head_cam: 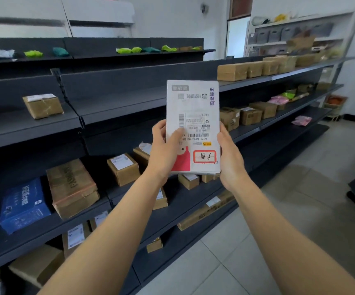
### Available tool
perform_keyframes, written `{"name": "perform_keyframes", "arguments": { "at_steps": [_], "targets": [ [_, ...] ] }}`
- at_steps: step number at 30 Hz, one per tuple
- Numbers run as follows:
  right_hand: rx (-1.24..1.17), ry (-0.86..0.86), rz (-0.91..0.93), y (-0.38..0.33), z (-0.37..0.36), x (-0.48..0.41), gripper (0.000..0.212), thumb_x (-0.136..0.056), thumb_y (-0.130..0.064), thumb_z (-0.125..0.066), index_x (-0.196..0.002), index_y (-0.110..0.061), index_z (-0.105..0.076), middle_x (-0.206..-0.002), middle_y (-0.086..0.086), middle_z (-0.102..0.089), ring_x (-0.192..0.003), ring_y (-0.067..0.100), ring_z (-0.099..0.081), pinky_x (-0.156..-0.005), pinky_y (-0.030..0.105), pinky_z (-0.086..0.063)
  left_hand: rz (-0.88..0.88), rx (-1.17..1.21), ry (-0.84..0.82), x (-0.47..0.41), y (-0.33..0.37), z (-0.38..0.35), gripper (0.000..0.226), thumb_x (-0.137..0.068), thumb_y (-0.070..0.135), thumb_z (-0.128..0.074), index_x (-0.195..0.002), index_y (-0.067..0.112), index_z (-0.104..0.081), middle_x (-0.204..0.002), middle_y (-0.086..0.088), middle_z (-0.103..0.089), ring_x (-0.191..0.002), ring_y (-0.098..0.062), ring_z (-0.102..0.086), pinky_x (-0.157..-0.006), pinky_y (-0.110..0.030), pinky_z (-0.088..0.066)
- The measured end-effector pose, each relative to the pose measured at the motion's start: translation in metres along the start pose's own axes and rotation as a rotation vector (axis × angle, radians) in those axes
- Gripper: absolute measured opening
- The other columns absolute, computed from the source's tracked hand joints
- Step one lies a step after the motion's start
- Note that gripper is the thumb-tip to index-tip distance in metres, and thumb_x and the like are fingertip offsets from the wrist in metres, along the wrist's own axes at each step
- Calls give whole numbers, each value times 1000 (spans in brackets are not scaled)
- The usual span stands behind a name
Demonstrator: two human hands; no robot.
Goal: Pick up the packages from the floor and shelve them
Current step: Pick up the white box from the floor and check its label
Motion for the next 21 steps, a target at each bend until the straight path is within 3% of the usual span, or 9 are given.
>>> {"name": "perform_keyframes", "arguments": {
  "at_steps": [2,5,7,10,15,18,21],
  "targets": [
    [14,7,50,-12,15,-2,36,-97,-39,-38,-109,-64,-60,-109,-23,-73,-99,7,-72,-69,24,-60,-65,17,4,-2,1,-16,35,-97,29,-53,-127,32,-36,-124,8,-61,-100,-11,-68,-74,-24,-55],
    [1,33,107,-23,42,-9,40,-100,-34,-37,-137,-43,-48,-123,-16,-69,-109,11,-69,-81,30,-61,-132,67,5,-5,-1,-41,33,-98,25,-53,-126,34,-37,-124,11,-61,-96,-1,-68,-67,-13,-54],
    [13,22,131,-29,56,-14,41,-100,-32,-37,-139,-41,-46,-125,-16,-68,-111,12,-68,-86,35,-59,-164,94,-2,-8,-3,-57,34,-98,24,-53,-125,35,-37,-126,9,-60,-97,1,-67,-69,-11,-53],
    [19,45,129,-34,81,-20,46,-102,-28,-38,-148,-36,-37,-137,-7,-62,-116,15,-66,-98,48,-53,-193,107,-25,-14,-2,-81,36,-97,22,-54,-128,33,-37,-129,6,-59,-105,-8,-67,-77,-21,-56],
    [15,40,176,-48,115,-34,46,-103,-23,-36,-149,-31,-36,-140,-2,-59,-123,20,-61,-103,52,-48,-218,129,-52,-26,5,-120,36,-98,18,-54,-127,32,-39,-125,7,-60,-97,-4,-69,-68,-15,-55],
    [39,34,221,-56,127,-47,47,-102,-25,-37,-149,-32,-36,-140,-3,-59,-121,19,-62,-101,49,-51,-247,123,-44,-36,7,-134,40,-98,17,-53,-133,28,-37,-129,5,-58,-100,-5,-68,-71,-16,-55],
    [63,45,281,-61,136,-60,44,-101,-26,-37,-143,-38,-42,-132,-9,-64,-116,14,-65,-91,37,-57,-274,129,-49,-50,10,-148,40,-99,16,-52,-133,27,-35,-132,3,-57,-104,-7,-67,-77,-19,-56]
  ]
}}
Point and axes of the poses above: each hand's wrist, its own x-axis away from the middle knuckle, its own z-axis out of the back of the hand, y = z × x, the point moved 4 cm from there along -x, towards the middle knuckle
